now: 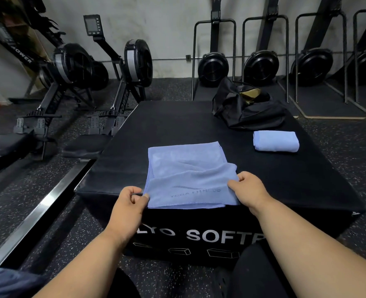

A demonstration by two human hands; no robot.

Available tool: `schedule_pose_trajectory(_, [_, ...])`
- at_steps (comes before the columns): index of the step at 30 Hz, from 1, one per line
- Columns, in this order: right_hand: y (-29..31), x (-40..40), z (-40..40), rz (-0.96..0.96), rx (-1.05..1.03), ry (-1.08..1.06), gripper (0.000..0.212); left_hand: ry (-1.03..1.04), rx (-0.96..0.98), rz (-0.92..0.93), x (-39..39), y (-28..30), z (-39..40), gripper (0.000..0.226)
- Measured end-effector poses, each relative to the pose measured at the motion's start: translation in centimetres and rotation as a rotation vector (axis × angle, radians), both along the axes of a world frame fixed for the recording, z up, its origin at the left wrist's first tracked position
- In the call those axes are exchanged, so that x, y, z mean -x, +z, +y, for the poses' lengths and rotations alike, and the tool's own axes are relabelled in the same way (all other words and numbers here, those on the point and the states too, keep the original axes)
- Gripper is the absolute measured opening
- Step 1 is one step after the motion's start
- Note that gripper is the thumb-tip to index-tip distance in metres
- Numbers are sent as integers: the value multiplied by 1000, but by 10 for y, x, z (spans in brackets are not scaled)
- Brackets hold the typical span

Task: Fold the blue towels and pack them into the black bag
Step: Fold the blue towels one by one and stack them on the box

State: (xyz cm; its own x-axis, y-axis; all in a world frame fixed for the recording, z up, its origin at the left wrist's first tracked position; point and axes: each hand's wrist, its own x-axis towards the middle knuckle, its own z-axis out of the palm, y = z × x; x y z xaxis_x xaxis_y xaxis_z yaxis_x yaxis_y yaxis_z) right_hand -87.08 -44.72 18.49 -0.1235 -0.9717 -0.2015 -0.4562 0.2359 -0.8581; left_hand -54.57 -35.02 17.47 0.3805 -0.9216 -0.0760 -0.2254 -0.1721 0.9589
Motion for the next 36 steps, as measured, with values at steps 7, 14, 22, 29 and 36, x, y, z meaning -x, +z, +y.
schedule_pose_trajectory(7, [-8,-5,11,233,49,101,20,28,8,115,-2,-2,9,10])
schedule_pose_trajectory(14, [-3,-8,17,332,55,130,31,24,-2,147,-6,-4,16,15])
schedule_pose_trajectory(22, [14,-6,28,-221,-3,36,17,72,23,212,-7,0,18,17])
schedule_pose_trajectory(29, [9,-16,28,-13,-45,119,20,54,23,252,2,2,18,17])
schedule_pose_trajectory(36, [7,-22,33,-205,65,44,14,64,26,258,0,0,19,19])
